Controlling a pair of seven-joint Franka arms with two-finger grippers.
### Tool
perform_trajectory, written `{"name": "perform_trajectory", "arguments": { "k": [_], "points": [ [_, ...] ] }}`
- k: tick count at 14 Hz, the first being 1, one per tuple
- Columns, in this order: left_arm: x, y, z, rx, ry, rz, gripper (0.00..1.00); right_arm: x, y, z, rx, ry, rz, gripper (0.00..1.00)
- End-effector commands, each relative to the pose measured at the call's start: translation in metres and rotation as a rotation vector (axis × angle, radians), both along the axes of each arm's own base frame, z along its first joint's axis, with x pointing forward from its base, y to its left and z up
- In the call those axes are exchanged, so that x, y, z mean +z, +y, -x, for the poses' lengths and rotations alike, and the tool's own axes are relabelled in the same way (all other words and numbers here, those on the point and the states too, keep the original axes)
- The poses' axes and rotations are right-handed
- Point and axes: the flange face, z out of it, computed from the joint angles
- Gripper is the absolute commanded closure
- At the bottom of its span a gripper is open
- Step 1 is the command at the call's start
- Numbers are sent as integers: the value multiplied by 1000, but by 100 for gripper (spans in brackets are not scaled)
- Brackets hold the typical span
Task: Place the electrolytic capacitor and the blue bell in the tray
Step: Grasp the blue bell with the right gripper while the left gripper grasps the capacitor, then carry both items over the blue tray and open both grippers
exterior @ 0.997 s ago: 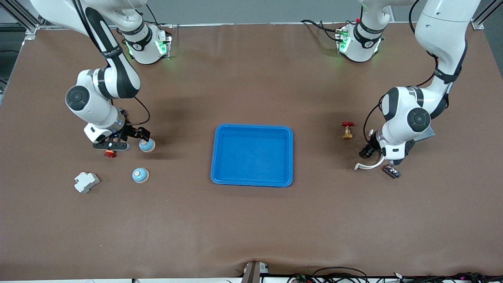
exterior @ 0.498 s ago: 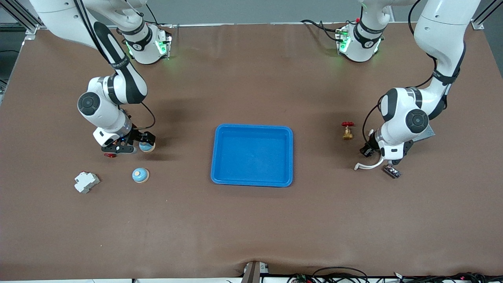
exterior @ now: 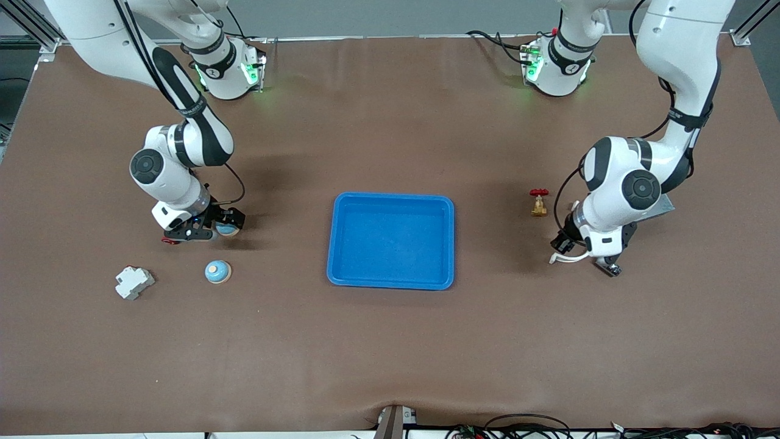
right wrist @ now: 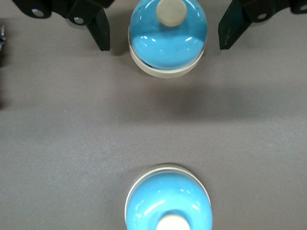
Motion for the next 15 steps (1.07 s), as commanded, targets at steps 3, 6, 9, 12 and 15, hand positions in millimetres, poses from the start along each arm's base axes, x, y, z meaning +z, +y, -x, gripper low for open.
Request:
{"name": "perform_trajectory", "arguments": {
  "k": [3,6,9,12,15],
  "points": [
    [31,-90,-12,47,-18,-6,100,-3,2,3,-14,1,0,35],
    [32,-149,-1,117,-26,-1,100,-3,7,5,-6,9,0,100],
    [30,-200,8,134,-34,13,100,6,24,4,-35,41,3,100],
    [27,-239,17,175,-31,12,100,47,70,-9,-100,82,13,100],
    [18,-268,27,244,-18,14,100,86,121,-29,-164,127,30,100]
  ]
}}
